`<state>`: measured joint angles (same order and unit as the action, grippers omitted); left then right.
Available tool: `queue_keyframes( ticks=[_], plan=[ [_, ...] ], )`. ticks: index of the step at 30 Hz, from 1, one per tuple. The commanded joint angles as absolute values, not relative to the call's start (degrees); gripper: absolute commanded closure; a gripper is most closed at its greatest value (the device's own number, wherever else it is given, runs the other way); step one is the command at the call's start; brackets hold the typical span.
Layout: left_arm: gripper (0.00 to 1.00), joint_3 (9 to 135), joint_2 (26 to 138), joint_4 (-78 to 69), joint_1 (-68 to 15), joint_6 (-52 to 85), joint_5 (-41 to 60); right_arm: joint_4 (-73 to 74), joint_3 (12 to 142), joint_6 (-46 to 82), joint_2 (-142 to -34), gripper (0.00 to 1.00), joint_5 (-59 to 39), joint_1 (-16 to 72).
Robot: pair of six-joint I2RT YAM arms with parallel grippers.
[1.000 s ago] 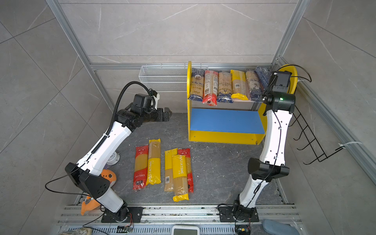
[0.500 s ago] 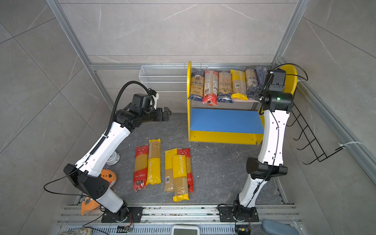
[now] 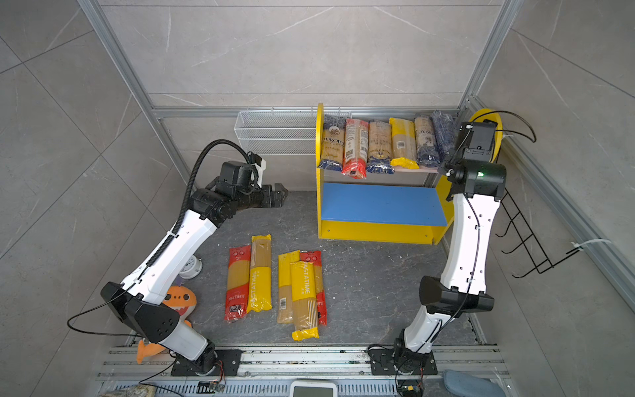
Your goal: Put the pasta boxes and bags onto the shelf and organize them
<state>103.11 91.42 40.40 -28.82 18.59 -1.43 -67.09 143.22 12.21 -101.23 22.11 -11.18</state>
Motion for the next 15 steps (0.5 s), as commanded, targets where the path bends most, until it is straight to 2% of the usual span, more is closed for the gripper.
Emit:
queue_keyframes(
  ticks=[1, 4, 8, 15],
  plan=[
    [0.0, 102.84, 88.69, 38.36, -28.39, 19.32, -1.5, -66.69, 143.38, 12.73, -100.0, 0.55, 20.69, -11.12],
    [0.0, 102.11, 88.04, 38.24, -28.34, 19.29, -1.57, -64.0, 142.43, 12.74, -98.48, 0.33, 18.72, -11.03],
    [0.0, 100.36, 86.89, 37.47, -28.39, 19.42, -2.09, -61.66, 143.2, 13.77, -97.62, 0.28, 17.23, -11.16],
    [0.0, 96.54, 84.54, 34.97, -28.34, 19.75, -2.87, -54.83, 141.76, 14.74, -94.39, 0.24, 8.04, -11.16]
  ],
)
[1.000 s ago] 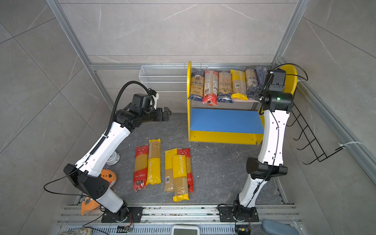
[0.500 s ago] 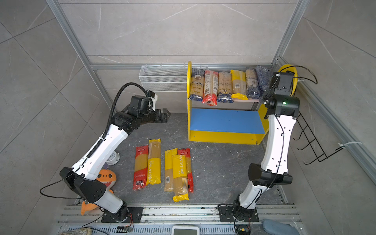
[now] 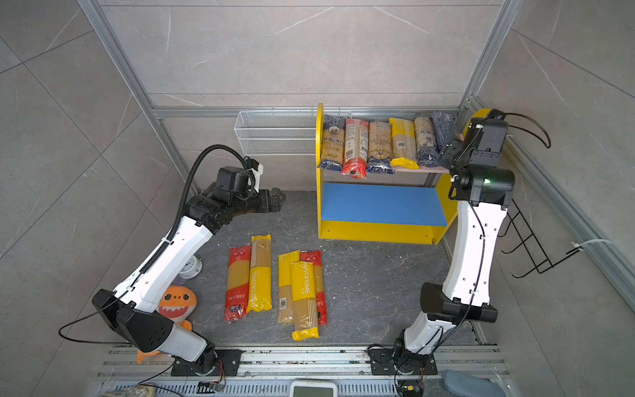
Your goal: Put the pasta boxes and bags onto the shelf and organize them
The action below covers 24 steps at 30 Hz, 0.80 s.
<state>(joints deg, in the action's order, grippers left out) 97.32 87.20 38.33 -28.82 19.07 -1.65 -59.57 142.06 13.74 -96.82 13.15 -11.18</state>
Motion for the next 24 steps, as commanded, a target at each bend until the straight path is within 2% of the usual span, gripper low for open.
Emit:
queue_keyframes(
  ticks=[1, 4, 7, 10, 15, 18, 24],
  plan=[
    [0.0, 95.75, 84.22, 34.45, -28.34, 19.9, -2.9, -54.37, 141.94, 14.77, -94.21, 0.24, 5.82, -11.16],
    [0.0, 93.48, 83.03, 33.05, -28.39, 20.38, -3.24, -53.62, 141.81, 14.9, -93.59, 0.21, -1.08, -10.84],
    [0.0, 91.51, 82.01, 32.13, -28.38, 20.57, -3.84, -53.85, 140.02, 14.16, -92.56, 0.2, -3.68, -8.17],
    [0.0, 91.14, 81.56, 32.33, -28.39, 20.35, -4.04, -54.46, 137.59, 12.12, -91.56, 0.2, -0.03, -3.72],
    [0.0, 93.57, 82.64, 33.7, -28.39, 19.78, -3.21, -52.49, 136.89, 12.5, -93.51, 0.21, 8.3, -3.35],
    [0.0, 94.76, 83.14, 33.95, -28.39, 19.97, -2.89, -49.39, 137.86, 13.22, -96.94, 0.22, 10.15, -3.39],
    [0.0, 96.23, 83.32, 34.87, -28.39, 19.89, -3.76, -47.31, 150.9, 15.44, -109.17, 0.22, 9.14, -3.43]
  ],
)
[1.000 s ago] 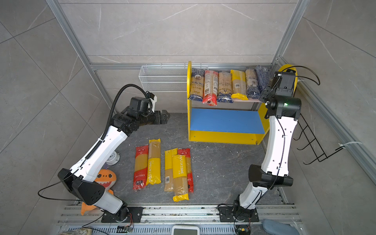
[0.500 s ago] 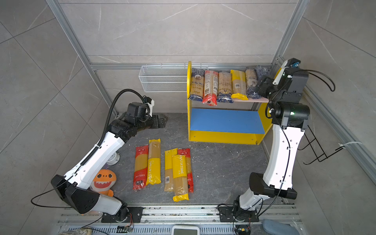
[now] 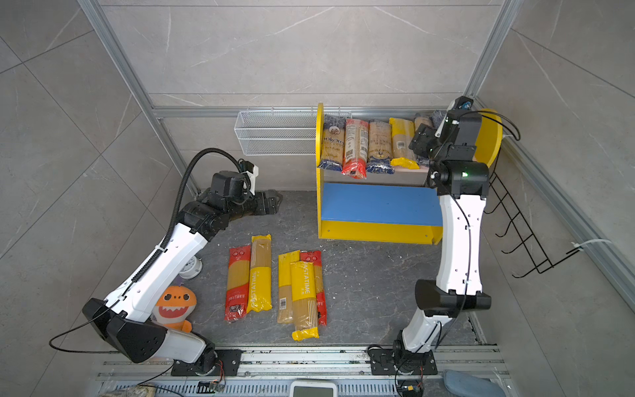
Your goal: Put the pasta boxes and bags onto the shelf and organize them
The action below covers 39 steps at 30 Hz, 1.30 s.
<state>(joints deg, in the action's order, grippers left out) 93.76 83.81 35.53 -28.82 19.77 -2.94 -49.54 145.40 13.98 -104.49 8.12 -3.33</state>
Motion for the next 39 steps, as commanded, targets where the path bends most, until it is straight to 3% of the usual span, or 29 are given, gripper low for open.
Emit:
queue_keyframes(
  ticks=[1, 6, 27, 39],
  plan=[
    [0.0, 96.55, 83.41, 35.07, -28.36, 19.73, -4.1, -48.07, 154.4, 15.6, -111.9, 0.22, 9.84, -3.43],
    [0.0, 97.54, 83.76, 34.83, -28.39, 19.59, -5.6, -50.38, 165.3, 16.71, -120.11, 0.22, 10.66, -4.54],
    [0.0, 103.44, 89.19, 37.7, -28.39, 18.36, -5.36, -53.36, 155.31, 17.67, -118.2, 0.21, 12.88, -11.9],
    [0.0, 103.54, 88.35, 38.36, -28.48, 19.82, -5.4, -51.06, 152.77, 15.57, -112.29, 0.2, 2.54, -11.39]
  ],
)
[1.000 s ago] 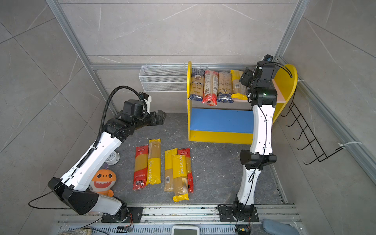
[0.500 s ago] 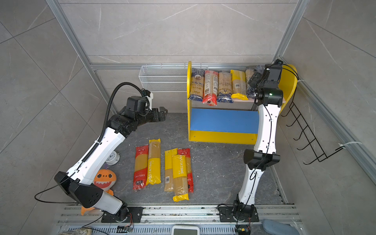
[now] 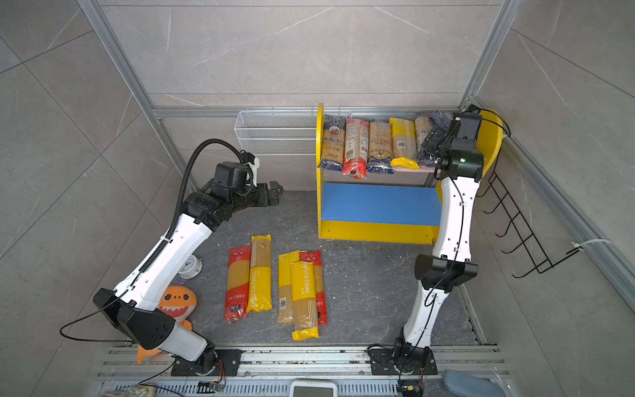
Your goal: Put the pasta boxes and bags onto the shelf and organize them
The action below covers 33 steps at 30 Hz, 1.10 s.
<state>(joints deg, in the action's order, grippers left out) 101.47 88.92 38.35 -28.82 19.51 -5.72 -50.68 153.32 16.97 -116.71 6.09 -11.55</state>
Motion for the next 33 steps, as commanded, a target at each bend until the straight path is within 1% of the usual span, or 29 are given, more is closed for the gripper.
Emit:
queue_keyframes(
  ticks=[1, 3, 6, 9, 13, 15, 19, 22, 28, 33],
  plan=[
    [0.0, 103.47, 88.25, 38.36, -28.48, 19.95, -5.36, -50.36, 152.18, 15.32, -110.75, 0.2, 1.72, -11.22],
    [0.0, 103.33, 88.07, 38.22, -28.54, 20.25, -5.37, -48.35, 149.76, 15.04, -107.41, 0.19, 0.19, -10.97],
    [0.0, 102.63, 87.53, 37.68, -28.65, 20.72, -5.45, -42.7, 141.71, 14.88, -100.58, 0.18, -0.86, -10.87],
    [0.0, 101.21, 86.48, 36.5, -28.81, 20.95, -5.6, -39.01, 136.6, 14.42, -95.19, 0.18, -0.99, -10.9],
    [0.0, 98.89, 84.81, 35.28, -28.92, 21.09, -5.69, -32.06, 126.62, 13.62, -86.19, 0.18, 3.48, -11.07],
    [0.0, 97.06, 83.67, 34.28, -28.92, 21.39, -5.76, -31.18, 124.31, 12.89, -83.71, 0.17, 5.06, -11.27],
    [0.0, 93.23, 81.55, 32.55, -28.92, 22.05, -5.28, -38.42, 128.89, 12.81, -86.05, 0.18, 5.42, -11.49],
    [0.0, 91.24, 80.54, 31.93, -28.92, 22.31, -5.02, -40.08, 129.03, 13.76, -87.51, 0.19, 3.77, -11.43],
    [0.0, 89.93, 79.46, 31.86, -28.92, 22.4, -4.75, -45.92, 132.51, 14.28, -93.89, 0.16, 0.56, -11.48],
    [0.0, 89.82, 78.67, 32.96, -28.87, 22.31, -5.52, -45.49, 129.56, 15.53, -96.08, 0.16, -1.15, -11.51]
  ],
)
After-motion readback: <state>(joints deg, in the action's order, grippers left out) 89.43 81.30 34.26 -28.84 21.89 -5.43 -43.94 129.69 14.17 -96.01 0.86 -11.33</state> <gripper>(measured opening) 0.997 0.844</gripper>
